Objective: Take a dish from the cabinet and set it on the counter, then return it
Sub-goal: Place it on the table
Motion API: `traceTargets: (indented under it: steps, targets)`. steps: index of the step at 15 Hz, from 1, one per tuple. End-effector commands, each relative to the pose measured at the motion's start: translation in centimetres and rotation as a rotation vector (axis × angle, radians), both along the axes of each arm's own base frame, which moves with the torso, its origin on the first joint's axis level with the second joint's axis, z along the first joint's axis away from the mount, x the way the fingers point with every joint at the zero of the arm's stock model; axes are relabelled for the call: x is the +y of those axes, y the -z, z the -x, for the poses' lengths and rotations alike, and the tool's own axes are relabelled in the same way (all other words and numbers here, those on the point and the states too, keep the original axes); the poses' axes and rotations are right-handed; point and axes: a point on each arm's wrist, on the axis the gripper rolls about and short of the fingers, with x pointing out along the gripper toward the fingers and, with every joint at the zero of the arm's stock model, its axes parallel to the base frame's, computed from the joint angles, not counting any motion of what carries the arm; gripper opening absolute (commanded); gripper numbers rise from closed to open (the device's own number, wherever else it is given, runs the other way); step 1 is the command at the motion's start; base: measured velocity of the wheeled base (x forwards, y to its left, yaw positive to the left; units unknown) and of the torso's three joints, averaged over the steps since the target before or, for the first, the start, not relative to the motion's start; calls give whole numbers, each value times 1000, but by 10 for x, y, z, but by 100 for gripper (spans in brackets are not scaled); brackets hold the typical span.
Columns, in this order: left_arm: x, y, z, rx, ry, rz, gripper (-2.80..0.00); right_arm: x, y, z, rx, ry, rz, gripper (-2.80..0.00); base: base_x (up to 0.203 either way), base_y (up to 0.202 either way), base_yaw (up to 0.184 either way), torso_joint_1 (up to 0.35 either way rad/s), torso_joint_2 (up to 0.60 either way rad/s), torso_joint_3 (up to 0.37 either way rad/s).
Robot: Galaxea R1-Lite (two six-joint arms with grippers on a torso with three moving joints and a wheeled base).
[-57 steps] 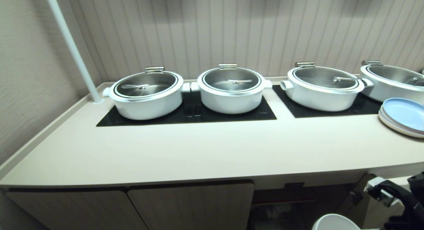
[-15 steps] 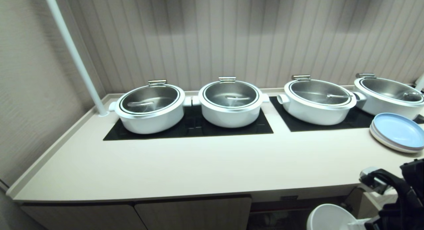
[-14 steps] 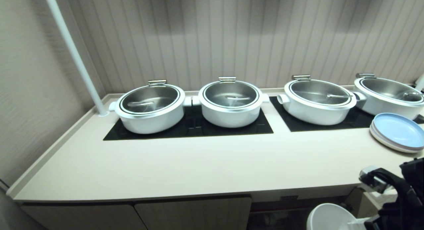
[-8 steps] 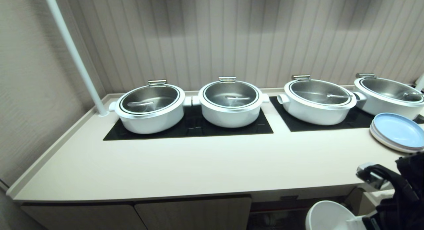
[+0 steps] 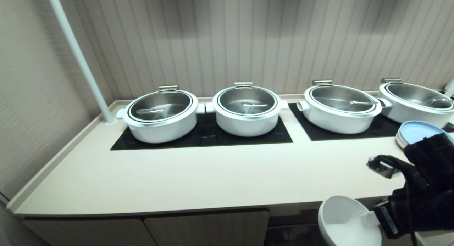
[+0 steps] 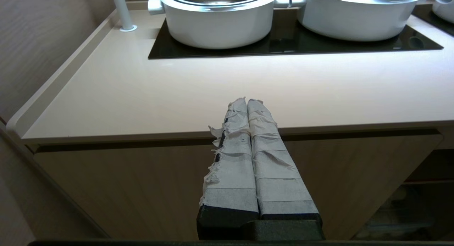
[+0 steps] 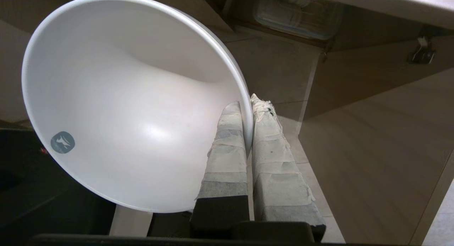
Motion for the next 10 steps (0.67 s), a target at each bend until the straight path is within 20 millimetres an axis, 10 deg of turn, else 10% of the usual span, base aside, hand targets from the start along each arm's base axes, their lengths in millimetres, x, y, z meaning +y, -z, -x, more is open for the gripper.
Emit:
traceTargets:
  steps: [1, 10]
  targets:
    - [0, 0, 0, 0, -1, 0, -280, 4, 3, -18, 20, 3, 4, -280, 0, 0, 0, 0, 0, 0]
    - [0, 0, 0, 0, 0, 0, -280, 12, 16, -99, 50, 41, 9, -280, 0, 0, 0, 0, 0, 0]
